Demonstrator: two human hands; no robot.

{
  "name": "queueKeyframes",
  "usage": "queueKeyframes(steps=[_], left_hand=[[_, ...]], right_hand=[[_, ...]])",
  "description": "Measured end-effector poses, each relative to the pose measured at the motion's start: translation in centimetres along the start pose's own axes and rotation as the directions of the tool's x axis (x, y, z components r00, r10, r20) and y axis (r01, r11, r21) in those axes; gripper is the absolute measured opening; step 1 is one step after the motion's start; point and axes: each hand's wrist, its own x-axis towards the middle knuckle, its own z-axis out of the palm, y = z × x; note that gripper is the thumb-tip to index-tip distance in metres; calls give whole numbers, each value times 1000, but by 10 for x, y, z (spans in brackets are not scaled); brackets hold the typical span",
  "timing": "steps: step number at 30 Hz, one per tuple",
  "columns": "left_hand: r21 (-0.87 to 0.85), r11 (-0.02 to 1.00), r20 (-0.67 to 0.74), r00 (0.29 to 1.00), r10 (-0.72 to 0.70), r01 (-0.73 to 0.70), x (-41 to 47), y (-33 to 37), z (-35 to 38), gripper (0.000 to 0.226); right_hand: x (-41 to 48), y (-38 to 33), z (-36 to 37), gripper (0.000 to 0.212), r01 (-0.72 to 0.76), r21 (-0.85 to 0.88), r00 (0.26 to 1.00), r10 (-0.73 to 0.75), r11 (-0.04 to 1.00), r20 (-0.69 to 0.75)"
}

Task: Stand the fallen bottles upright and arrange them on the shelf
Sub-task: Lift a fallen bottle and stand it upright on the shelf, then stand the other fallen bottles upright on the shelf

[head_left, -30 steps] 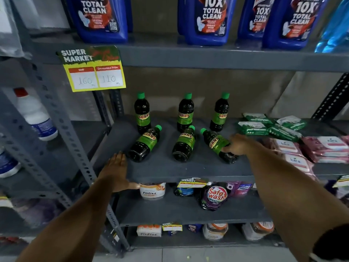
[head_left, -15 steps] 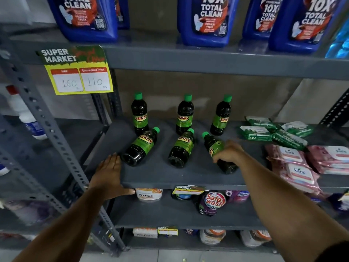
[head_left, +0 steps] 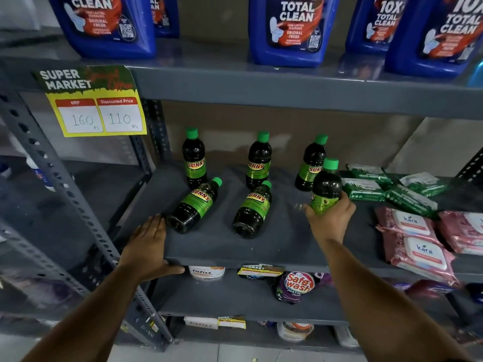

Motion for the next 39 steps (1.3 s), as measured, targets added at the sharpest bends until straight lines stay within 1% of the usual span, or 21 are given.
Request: queueKeyframes(steps=[8, 12, 13, 15, 16, 17, 18, 19, 20, 21, 22, 23, 24, 25, 27, 28, 30, 34, 37, 38, 39], left_hand=[[5, 1000, 4, 1000, -4, 4, 0, 0, 1, 152], [6, 1000, -6, 1000, -6, 6, -2, 1, -1, 151], [3, 1000, -12, 1000, -6, 6, -2, 2, -1, 151], [10, 1000, -9, 1000, -6, 6, -3, 3, -3, 148], [19, 1000, -2, 1000, -8, 8, -3, 3, -4, 148], [26, 1000, 5, 1000, -10, 10, -4, 4, -3, 147], [31, 999, 9, 1000, -10, 10, -4, 4, -3, 148], [32, 999, 8, 1000, -9, 8, -4, 3, -3, 149], [33, 999, 10, 1000, -2, 1, -4, 3, -3, 150], [30, 1000, 14, 1000, 5, -6, -2, 3, -4, 150], [22, 1000, 22, 1000, 5, -5, -1, 3, -5, 149], [8, 1000, 34, 999, -2, 1, -1, 3, -6, 148], [-8, 1000, 41, 999, -6, 6, -1, 4, -7, 146], [-20, 1000, 42, 999, -8, 9, -1, 4, -8, 145], [-25, 1000, 32, 999, -7, 8, -3, 5, -7, 146], [-18, 1000, 32, 999, -8, 9, -3, 6, -7, 147], [-1, 1000, 50, 999, -15, 15, -4, 6, -8, 147], [13, 1000, 50, 999, -8, 8, -4, 5, -9, 147], [9, 1000, 37, 999, 5, -5, -4, 4, -7, 145], [8, 1000, 29, 1000, 9, -9, -4, 4, -7, 144], [7, 1000, 27, 1000, 12, -12, -3, 3, -6, 145]], right_hand=[[-9, 11, 5, 102, 17, 8, 998, -16, 1000, -55], [-11, 11, 5, 105, 1, -15, 1000, -1, 1000, -23], [-13, 11, 5, 109, -19, -57, 998, 16, 998, -53], [-28, 12, 7, 111, -25, -114, 981, 2, 993, -194], [-40, 9, 8, 104, 37, -87, 966, -58, 995, -253], [-54, 4, 10, 94, 144, -44, 954, -151, 989, -258], [-67, -4, 12, 82, 257, 19, 946, -247, 966, -211], [-76, -14, 18, 72, 313, 94, 947, -304, 945, -103], [-80, -26, 24, 66, 286, 154, 953, -298, 946, 60], [-78, -40, 32, 69, 208, 160, 946, -240, 965, 217], [-71, -51, 43, 76, 91, 117, 935, -125, 989, 332], [-64, -62, 53, 83, -81, 64, 911, 48, 995, 410], [-56, -70, 63, 84, -240, 24, 872, 204, 971, 444], [-50, -78, 69, 81, -371, 12, 820, 322, 928, 473], [-41, -88, 77, 60, -549, 56, 728, 444, 834, 522], [-39, -89, 80, 52, -598, 81, 700, 471, 797, 537], [-39, -89, 84, 55, -627, 78, 674, 489, 775, 554], [-43, -86, 86, 58, -597, -7, 679, 511, 802, 527], [-43, -81, 88, 75, -551, -16, 748, 502, 835, 435], [-44, -84, 86, 83, -531, 11, 776, 480, 847, 409], [-46, -89, 84, 84, -498, 48, 810, 445, 866, 382]])
